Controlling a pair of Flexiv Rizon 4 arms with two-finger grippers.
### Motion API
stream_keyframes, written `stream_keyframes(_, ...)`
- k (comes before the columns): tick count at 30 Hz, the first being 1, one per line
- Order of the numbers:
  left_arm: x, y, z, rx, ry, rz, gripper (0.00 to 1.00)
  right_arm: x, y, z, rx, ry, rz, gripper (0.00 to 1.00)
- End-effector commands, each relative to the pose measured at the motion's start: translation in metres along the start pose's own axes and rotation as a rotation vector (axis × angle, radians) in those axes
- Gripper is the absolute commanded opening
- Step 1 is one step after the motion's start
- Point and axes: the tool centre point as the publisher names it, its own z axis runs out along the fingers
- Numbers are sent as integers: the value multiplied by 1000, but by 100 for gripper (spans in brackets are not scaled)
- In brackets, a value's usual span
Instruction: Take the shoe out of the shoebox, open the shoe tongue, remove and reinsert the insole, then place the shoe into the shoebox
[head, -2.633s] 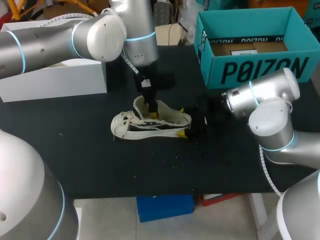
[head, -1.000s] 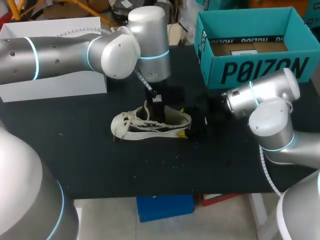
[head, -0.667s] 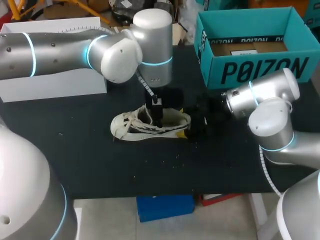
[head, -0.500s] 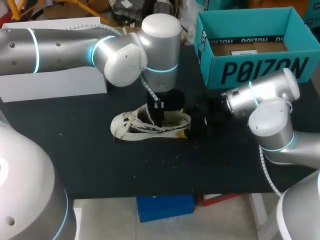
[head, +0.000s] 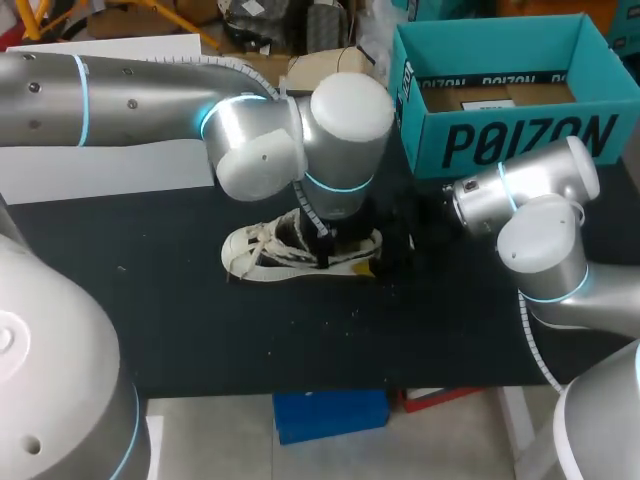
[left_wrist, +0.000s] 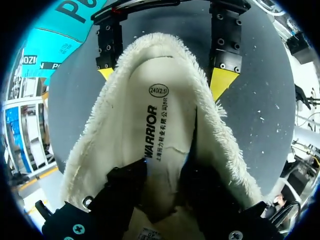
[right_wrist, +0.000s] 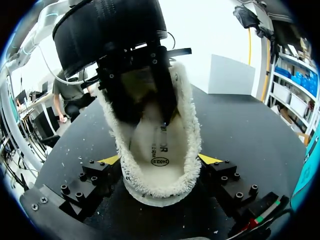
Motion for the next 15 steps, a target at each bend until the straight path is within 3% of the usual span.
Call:
stream_keyframes(1, 4, 2, 11, -5, -127, -31, 44, -2, -2, 1, 2, 0, 2, 0)
stream_keyframes(15, -22, 6, 2, 67, -226, -83, 45, -2, -2, 1, 2, 0, 2, 0)
